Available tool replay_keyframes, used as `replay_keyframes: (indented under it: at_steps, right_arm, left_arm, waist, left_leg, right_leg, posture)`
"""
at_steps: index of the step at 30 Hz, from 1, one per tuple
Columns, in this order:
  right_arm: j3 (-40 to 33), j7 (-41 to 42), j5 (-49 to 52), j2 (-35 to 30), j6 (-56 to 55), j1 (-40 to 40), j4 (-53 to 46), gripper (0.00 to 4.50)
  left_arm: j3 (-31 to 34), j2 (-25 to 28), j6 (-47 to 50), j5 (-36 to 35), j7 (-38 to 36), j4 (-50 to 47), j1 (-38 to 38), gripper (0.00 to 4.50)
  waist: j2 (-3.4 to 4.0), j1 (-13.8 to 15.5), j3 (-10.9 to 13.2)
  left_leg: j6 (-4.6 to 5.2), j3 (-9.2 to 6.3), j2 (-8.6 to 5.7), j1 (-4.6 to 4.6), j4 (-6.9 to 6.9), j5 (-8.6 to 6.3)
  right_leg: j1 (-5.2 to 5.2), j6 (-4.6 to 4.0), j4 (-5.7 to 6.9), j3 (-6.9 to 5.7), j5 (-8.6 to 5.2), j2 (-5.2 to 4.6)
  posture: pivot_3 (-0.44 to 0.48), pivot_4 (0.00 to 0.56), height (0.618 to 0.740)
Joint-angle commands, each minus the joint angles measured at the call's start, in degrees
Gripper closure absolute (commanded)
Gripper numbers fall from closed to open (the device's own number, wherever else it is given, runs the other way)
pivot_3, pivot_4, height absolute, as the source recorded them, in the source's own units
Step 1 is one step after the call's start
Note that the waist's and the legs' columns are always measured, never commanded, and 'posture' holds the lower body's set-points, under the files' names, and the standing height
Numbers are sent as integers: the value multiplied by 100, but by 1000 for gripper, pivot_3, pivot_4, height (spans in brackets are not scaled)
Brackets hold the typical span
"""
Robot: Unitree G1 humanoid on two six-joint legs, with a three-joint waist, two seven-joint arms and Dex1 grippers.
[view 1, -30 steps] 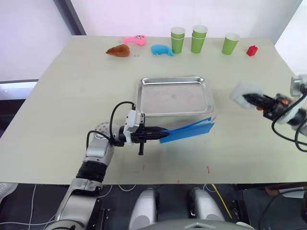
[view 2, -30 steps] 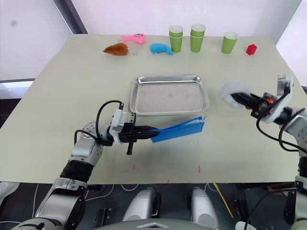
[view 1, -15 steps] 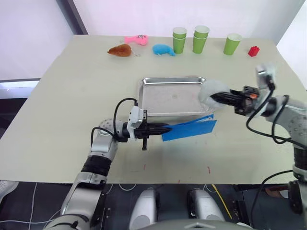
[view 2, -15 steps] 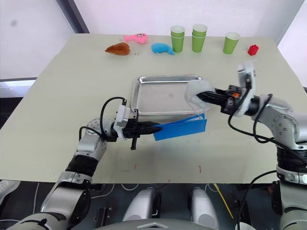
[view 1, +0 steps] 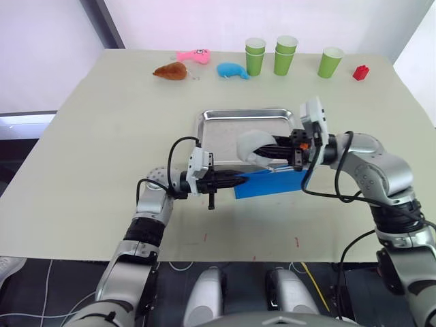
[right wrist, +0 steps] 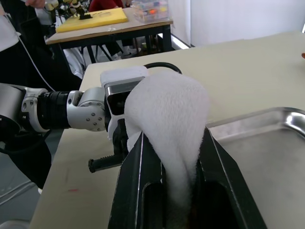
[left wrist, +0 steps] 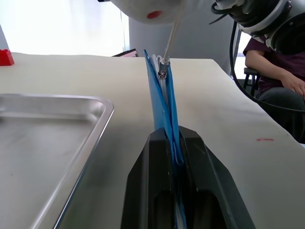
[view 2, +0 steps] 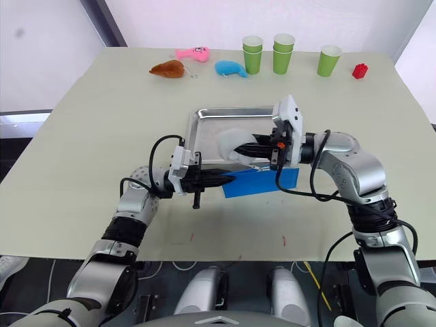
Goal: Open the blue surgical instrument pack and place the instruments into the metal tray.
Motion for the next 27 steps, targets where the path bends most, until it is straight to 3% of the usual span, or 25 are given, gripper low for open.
replay_keyframes:
  at_steps: [1, 6, 13, 20, 22, 25, 26, 27]
  right_arm:
    - [-4, 26, 66, 265, -319, -156, -295, 4467]
    - [396, 74, -157, 491, -529, 108, -718, 4467]
    - [1159, 733, -1040, -32, -1381, 606, -825, 4467]
    - [1781, 943, -2348, -223, -3131, 621, -169, 4467]
    - [1812, 966, -2491, -202, -3407, 621, -18, 3451]
    - [1745, 1008, -2408, -159, -3474, 664, 20, 2465]
    - [1703, 1007, -2356, -142, -3484, 680, 9, 1916]
    - [1648, 1009, -2300, -126, -3536, 694, -4, 1802]
  left_arm:
    - [-112, -65, -16, 125, 39, 22, -44, 4500]
    - [-109, -103, -46, 145, 46, 81, -74, 4500]
    - [-104, -161, -99, 178, 50, 118, -53, 4500]
    - [-100, -203, -132, 221, 101, 100, -11, 4500]
    - [-95, -205, -138, 230, 103, 92, -2, 4500]
    - [-89, -196, -155, 241, 96, 104, 2, 4500]
    - [-87, -196, -161, 245, 97, 111, 0, 4500]
    - [-86, -195, -173, 251, 96, 117, 3, 4500]
  waist:
    - [0, -7, 0]
    - [0, -7, 0]
    - [0, -4, 0]
    - [1, -7, -1]
    - [0, -6, -1]
    - [0, -4, -1]
    - [0, -3, -1]
    - [0, -3, -1]
  left_leg:
    - [0, 0, 0, 0, 0, 0]
    - [0, -5, 1, 0, 0, 0]
    - [0, -2, -2, 0, 6, 0]
    - [0, 2, -1, 4, 17, 0]
    - [0, 4, -1, 4, 20, 0]
    - [0, 3, -1, 4, 24, 0]
    - [0, 2, -1, 4, 25, 0]
    - [0, 1, 0, 4, 26, 0]
  right_leg:
    - [0, 0, 0, 0, 0, 0]
    - [-1, 0, 2, -3, 0, 2]
    - [1, 0, 1, -3, 0, 0]
    - [6, 0, 7, -6, 0, 5]
    - [8, 0, 7, -7, 0, 5]
    - [10, 0, 7, -6, 0, 4]
    - [10, 0, 7, -6, 0, 4]
    - [10, 0, 8, -6, 0, 4]
  posture:
    - [0, 150, 740]
    - [0, 150, 740]
    - [0, 150, 740]
    - [0, 150, 740]
    - [0, 150, 740]
    - [0, 150, 740]
    - [0, 150, 740]
    - [0, 150, 740]
